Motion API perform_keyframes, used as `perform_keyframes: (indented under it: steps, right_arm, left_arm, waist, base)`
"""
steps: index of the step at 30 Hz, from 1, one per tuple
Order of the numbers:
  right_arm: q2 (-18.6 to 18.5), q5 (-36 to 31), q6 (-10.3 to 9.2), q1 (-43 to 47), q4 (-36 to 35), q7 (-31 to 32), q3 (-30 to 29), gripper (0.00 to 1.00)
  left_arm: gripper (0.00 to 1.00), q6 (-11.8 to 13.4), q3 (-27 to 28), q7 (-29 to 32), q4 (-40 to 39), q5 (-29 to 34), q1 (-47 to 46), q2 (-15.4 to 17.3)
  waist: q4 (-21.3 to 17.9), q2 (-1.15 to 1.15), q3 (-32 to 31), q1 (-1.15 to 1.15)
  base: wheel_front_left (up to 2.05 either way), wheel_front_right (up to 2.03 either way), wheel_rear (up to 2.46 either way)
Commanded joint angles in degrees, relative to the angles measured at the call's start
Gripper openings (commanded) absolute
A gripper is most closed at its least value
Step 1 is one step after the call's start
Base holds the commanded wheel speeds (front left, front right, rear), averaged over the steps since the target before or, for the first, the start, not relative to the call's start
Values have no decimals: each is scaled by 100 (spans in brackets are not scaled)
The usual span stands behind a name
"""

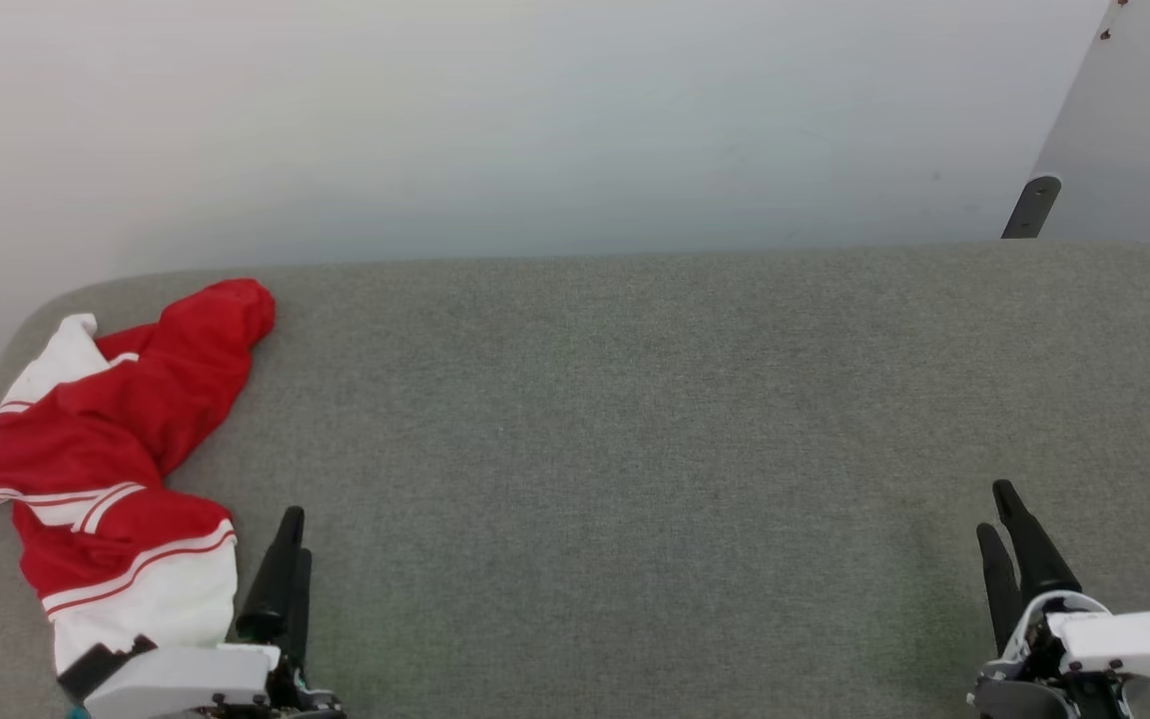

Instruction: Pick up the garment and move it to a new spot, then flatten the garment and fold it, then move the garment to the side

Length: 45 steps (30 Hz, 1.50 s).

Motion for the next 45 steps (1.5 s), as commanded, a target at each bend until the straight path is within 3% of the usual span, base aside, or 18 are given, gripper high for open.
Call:
perform_keyframes:
  steps: [1,25,45]
  right_arm:
    - [-72,-144,2,-235,-41,-59,76,100]
    - [-420,-2784,3,-879,174,-668,717,100]
    - [-454,-5086,4,-1162,340,-1032,774,100]
  left_arm:
    - [100,18,-36,-48,-84,187,-198,84]
    - [100,141,-275,-614,-182,2951,-413,331]
    - [100,320,-409,-982,-398,4982,-377,452]
  waist:
    - [0,0,1,0]
    - [-33,0,37,0]
    - [-88,0,67,0]
  base:
    - [0,0,0]
    - [0,0,0]
    - [0,0,0]
